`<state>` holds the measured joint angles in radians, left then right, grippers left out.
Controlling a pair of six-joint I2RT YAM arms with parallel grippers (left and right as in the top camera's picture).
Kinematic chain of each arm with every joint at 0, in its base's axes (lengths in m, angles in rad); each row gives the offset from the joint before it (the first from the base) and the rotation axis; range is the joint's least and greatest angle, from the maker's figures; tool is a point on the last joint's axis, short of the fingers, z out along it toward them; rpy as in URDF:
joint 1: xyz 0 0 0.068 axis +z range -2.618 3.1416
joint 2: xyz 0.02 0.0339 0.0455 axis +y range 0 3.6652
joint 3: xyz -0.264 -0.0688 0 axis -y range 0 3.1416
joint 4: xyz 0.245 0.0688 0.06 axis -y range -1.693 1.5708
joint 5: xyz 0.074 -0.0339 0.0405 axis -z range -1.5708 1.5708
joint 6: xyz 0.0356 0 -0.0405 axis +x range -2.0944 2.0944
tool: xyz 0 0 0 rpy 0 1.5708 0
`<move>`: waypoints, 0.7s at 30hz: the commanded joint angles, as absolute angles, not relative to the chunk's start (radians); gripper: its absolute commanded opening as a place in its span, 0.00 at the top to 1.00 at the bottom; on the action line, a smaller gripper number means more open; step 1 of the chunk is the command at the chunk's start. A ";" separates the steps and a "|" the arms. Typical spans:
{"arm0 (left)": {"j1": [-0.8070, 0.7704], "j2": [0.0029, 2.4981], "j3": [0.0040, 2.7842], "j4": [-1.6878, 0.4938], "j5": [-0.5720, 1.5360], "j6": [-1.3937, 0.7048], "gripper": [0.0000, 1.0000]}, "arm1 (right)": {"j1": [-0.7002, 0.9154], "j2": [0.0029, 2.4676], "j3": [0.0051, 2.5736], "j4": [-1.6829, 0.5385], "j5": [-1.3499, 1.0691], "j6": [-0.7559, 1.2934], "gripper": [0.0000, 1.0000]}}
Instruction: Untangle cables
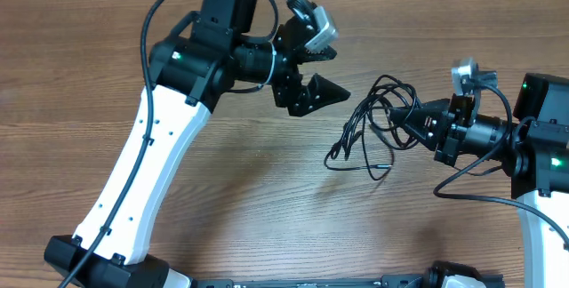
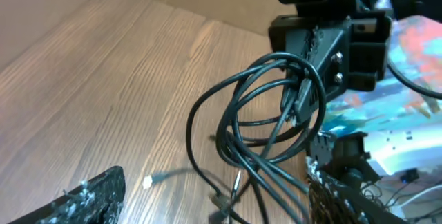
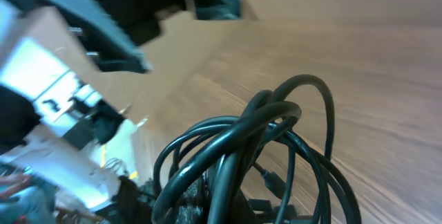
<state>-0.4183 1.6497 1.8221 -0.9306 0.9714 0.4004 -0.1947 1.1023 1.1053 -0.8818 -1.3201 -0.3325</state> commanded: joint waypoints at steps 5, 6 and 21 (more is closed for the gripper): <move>-0.421 1.627 1.835 -0.988 1.111 0.625 0.11 | -0.190 1.082 1.121 -0.813 -1.570 -0.368 0.96; -0.421 1.627 1.835 -0.999 1.120 0.648 0.12 | -0.190 1.082 1.121 -0.813 -1.570 -0.368 0.96; -0.433 1.627 1.835 -1.077 1.119 0.862 0.14 | -0.189 1.082 1.121 -0.797 -1.570 -0.368 0.96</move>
<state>-0.4191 1.6497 1.8221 -1.0740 1.1034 0.8059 -0.1947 1.1023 1.1053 -0.8036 -1.5208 -0.3565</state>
